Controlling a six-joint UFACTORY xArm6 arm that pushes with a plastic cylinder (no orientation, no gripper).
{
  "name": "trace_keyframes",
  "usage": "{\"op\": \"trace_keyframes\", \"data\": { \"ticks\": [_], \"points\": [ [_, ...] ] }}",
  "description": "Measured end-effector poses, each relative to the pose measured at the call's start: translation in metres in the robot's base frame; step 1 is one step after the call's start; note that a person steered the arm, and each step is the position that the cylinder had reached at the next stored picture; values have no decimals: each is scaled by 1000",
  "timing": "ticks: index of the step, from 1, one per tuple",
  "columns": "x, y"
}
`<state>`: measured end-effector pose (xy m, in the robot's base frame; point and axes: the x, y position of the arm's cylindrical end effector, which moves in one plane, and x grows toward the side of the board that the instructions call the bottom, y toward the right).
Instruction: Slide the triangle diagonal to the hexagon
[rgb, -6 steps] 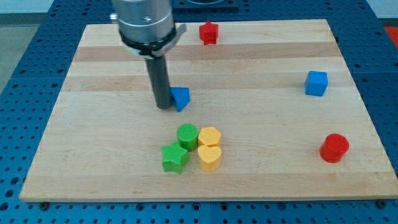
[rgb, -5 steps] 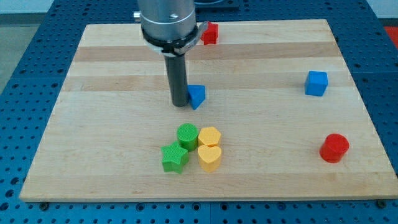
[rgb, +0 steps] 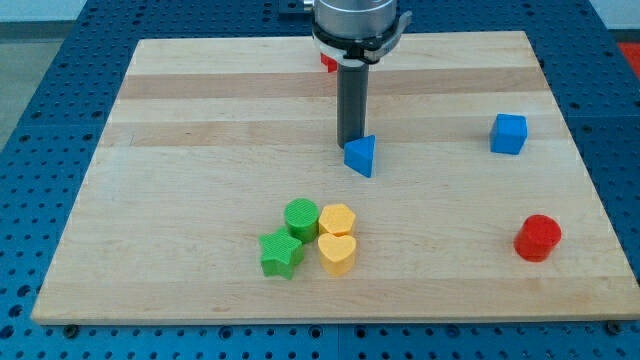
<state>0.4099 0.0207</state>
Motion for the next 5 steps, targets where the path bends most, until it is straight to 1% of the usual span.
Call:
{"op": "trace_keyframes", "data": {
  "ticks": [5],
  "points": [
    [66,7]
  ]
}}
